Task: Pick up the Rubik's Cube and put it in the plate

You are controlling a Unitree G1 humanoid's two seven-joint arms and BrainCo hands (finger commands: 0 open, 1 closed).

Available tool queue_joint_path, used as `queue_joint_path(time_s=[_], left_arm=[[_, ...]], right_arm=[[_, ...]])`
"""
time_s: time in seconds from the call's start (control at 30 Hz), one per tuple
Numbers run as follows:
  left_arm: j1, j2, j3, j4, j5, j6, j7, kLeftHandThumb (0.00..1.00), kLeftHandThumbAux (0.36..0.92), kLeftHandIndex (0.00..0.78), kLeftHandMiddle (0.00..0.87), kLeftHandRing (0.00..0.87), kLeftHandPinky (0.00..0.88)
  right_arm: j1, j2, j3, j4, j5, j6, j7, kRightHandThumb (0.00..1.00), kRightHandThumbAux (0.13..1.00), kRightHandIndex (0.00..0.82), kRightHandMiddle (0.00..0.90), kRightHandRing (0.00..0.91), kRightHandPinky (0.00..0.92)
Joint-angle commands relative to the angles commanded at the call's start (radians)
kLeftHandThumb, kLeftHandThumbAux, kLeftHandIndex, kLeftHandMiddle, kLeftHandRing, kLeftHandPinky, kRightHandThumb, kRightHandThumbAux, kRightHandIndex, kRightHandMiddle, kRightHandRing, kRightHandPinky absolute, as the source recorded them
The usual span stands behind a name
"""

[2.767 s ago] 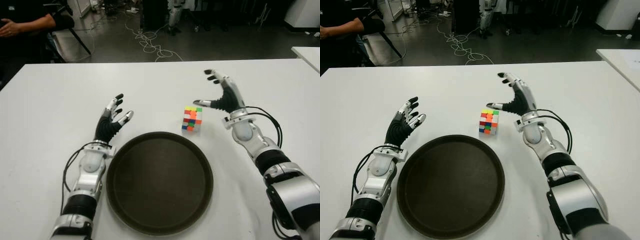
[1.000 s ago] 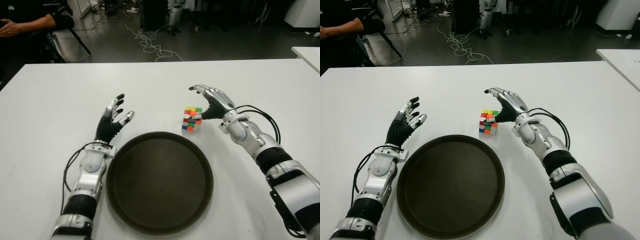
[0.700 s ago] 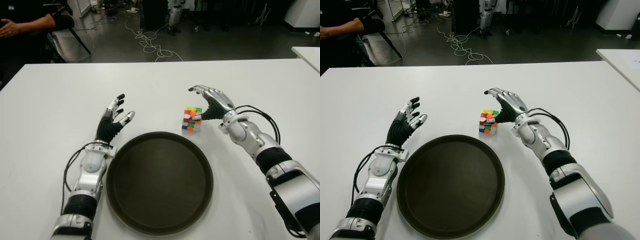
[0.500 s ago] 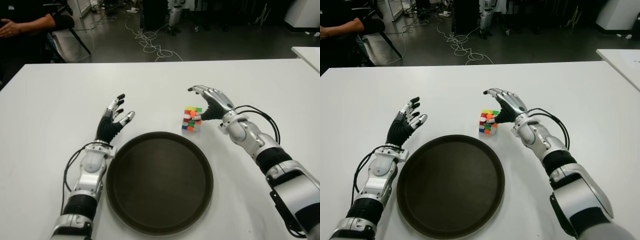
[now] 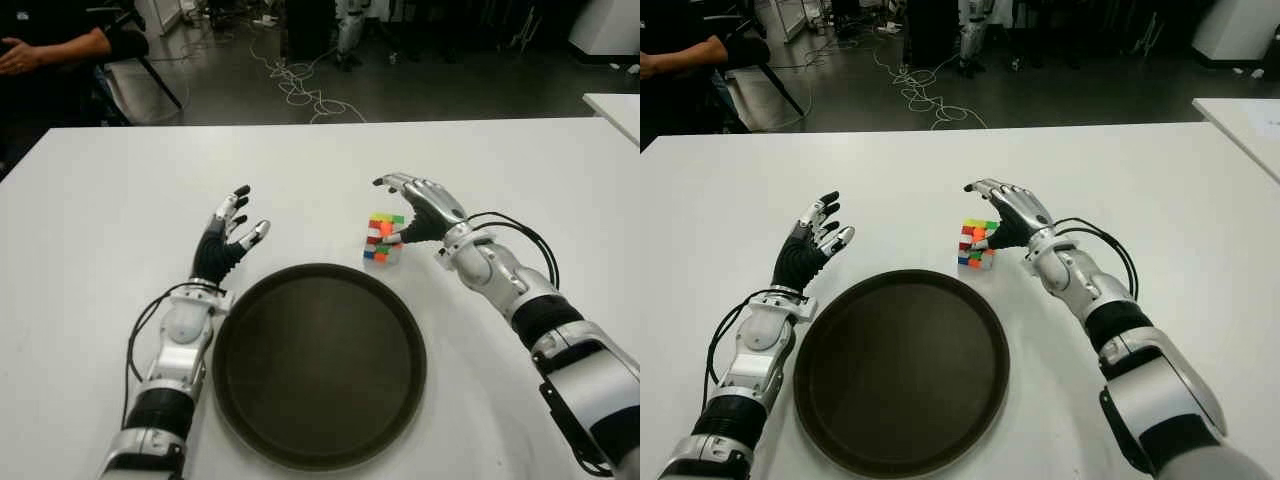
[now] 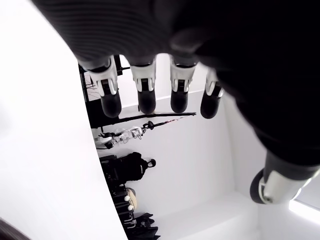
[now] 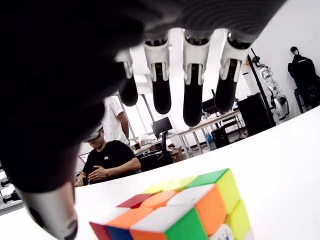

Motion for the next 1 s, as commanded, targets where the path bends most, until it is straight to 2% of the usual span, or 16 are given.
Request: queue_joint_path(time_s=[0.13, 0.27, 0.47, 0.8, 1.0], left_arm=[[-0.004, 0.003, -0.002, 0.002, 0.005, 0.002, 0.001, 0.000, 0.548, 0.019, 0.043, 0.000, 0.000], [-0.002, 0.002, -0.004, -0.003, 0.006, 0.002, -0.003, 0.000, 0.548, 0.017, 0.038, 0.000, 0.000], [-0.001, 0.001, -0.003, -0.004, 0.000, 0.004, -0.009, 0.000, 0.540, 0.016, 0.042, 0.000, 0.000], [0.003, -0.003, 0.000, -0.012, -0.008, 0.011, -0.013, 0.000, 0.536, 0.015, 0.041, 0.000, 0.000], [0.005, -0.005, 0.001, -0.015, -0.007, 0.008, -0.007, 0.000, 0.549, 0.020, 0.051, 0.000, 0.000]], right_arm=[[0.002, 0.003, 0.002, 0.003, -0.001, -0.009, -0.004, 0.000, 0.763, 0.213, 0.229, 0.258, 0.296], [0.005, 0.004, 0.004, 0.002, -0.002, -0.012, -0.005, 0.000, 0.769, 0.220, 0.232, 0.254, 0.274], [0.007, 0.008, 0.010, 0.002, -0.005, -0.010, 0.002, 0.000, 0.778, 0.222, 0.231, 0.259, 0.294], [0.009, 0.008, 0.036, -0.014, -0.022, 0.026, 0.054, 0.000, 0.736, 0.182, 0.194, 0.211, 0.221], [0.017, 0.007, 0.045, -0.037, -0.028, 0.053, 0.072, 0.000, 0.730, 0.196, 0.195, 0.199, 0.193]])
